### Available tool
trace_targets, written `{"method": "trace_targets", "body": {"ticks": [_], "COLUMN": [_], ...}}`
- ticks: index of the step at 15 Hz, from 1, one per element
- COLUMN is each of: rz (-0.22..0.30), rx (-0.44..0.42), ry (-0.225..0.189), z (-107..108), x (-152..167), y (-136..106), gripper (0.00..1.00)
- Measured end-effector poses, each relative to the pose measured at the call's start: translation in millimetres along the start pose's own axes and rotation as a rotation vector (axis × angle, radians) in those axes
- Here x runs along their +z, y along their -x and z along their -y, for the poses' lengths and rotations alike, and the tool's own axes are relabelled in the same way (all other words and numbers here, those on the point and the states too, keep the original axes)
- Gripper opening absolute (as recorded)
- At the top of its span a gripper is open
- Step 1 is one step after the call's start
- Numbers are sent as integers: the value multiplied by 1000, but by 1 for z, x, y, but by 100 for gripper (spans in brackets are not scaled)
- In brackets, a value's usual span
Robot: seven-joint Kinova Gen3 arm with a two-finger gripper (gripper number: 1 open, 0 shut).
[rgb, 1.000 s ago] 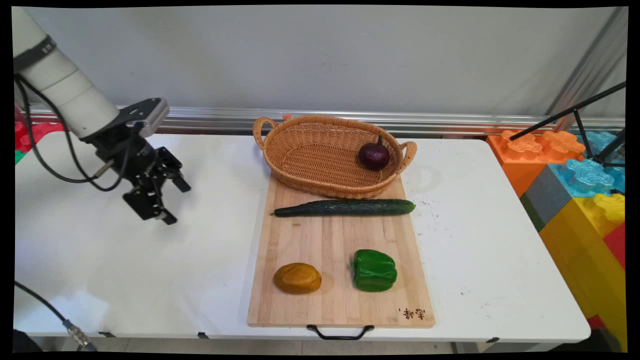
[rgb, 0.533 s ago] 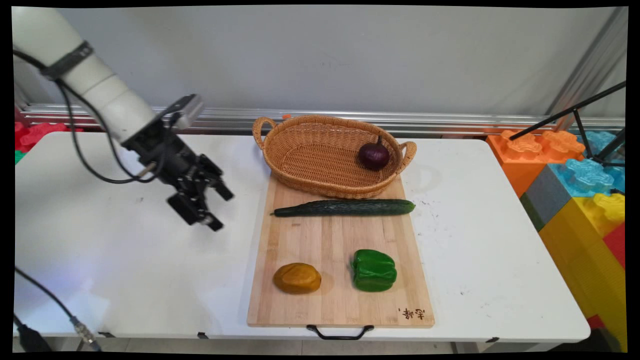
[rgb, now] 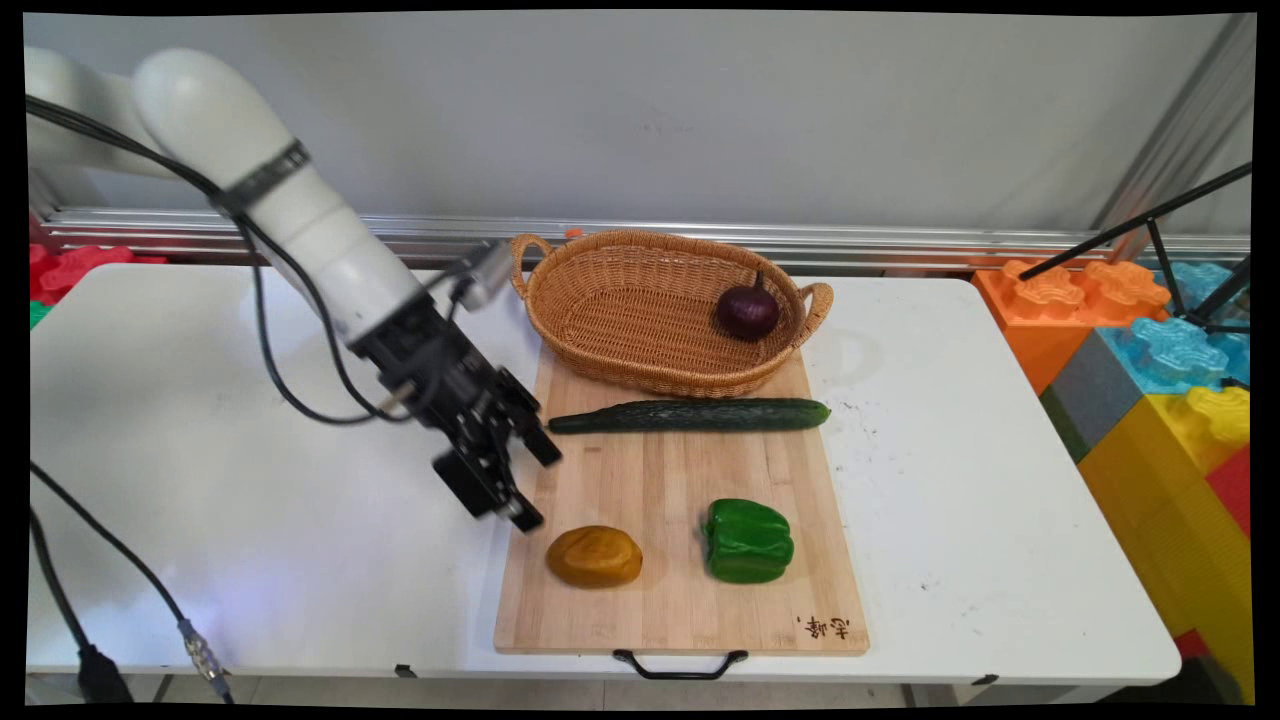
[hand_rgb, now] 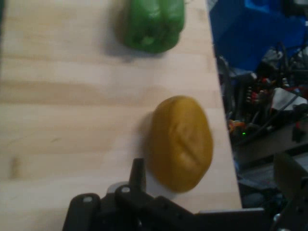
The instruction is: Pick up the potato from the cutting board
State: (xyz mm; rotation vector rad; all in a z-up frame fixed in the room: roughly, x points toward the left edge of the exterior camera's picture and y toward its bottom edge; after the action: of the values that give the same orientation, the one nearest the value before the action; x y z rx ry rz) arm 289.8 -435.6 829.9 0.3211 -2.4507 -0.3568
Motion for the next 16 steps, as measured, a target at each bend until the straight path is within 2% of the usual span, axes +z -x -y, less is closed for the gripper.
{"method": "trace_targets", "body": {"ticks": [2,4,6,11,16], "rz": [5,15,28,65,109], "rx": [37,83,136,193,226], "ry": [21,23,10,-23,-67], "z": [-5,-8,-10,-13,-14], "x": [20,36,56,88,102], "y": [-6,-9,-15,-21,-24], "gripper": [100,100,100,100,100]}}
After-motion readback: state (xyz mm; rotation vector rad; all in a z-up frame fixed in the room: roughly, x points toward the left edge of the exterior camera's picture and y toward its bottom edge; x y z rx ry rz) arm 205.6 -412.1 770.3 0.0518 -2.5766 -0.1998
